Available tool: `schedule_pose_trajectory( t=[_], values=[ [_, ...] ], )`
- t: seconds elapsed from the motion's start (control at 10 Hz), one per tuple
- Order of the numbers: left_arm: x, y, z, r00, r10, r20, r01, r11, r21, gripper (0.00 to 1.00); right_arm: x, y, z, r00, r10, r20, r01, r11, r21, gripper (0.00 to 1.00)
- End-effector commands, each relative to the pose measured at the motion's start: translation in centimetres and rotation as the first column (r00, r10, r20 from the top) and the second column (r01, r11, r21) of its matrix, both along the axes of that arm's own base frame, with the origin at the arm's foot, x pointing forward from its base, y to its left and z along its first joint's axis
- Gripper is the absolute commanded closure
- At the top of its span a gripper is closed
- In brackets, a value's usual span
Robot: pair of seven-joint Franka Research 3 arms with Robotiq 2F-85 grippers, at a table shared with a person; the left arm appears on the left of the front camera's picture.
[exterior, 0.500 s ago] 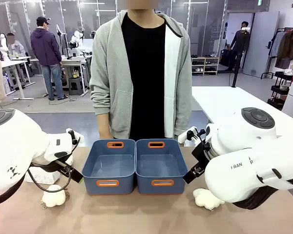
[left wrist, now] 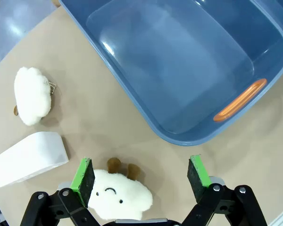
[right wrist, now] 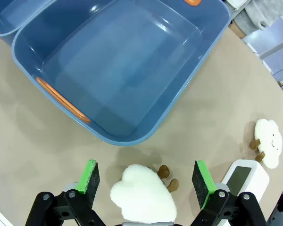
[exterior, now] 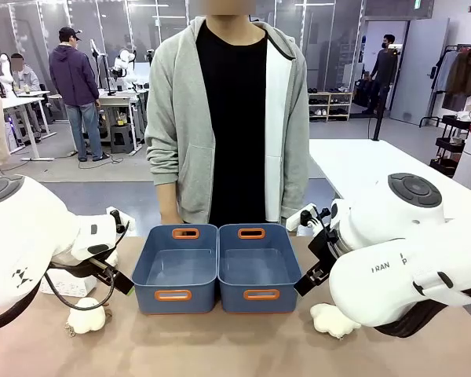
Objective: Sort the digital clocks into the basket.
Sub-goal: Pick up the Digital clock from the table and place it into the empty Plastic storage basket.
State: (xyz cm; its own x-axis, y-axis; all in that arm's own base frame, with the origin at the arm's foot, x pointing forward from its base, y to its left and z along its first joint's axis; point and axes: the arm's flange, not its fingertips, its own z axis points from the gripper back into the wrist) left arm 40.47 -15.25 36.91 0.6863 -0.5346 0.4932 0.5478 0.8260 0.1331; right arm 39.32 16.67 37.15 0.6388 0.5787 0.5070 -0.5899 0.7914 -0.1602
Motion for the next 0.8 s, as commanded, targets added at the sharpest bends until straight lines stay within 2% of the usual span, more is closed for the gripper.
schedule_pose_trajectory(
  t=[0.0, 0.4, 0.7],
  values=[
    [0.0, 0.1, 0.0, 1.0, 0.001, 0.0, -0.001, 1.0, -0.001, 0.0, 0.0, 0.0, 0.0, 1.0, -0.002, -0.001, 0.002, 1.0, 0.002, 0.0],
    [0.0, 0.0, 0.0, 1.0, 0.0, 0.0, 0.0, 1.0, 0.0, 0.0, 0.0, 0.0, 0.0, 1.0, 0.0, 0.0, 0.0, 1.0, 0.0, 0.0],
    [-0.2, 0.5, 4.4, 1.0, 0.019, 0.015, -0.018, 0.999, -0.028, 0.0, -0.1, -0.4, 4.1, 1.0, 0.017, 0.011, -0.018, 0.999, 0.046, 0.0]
  ],
)
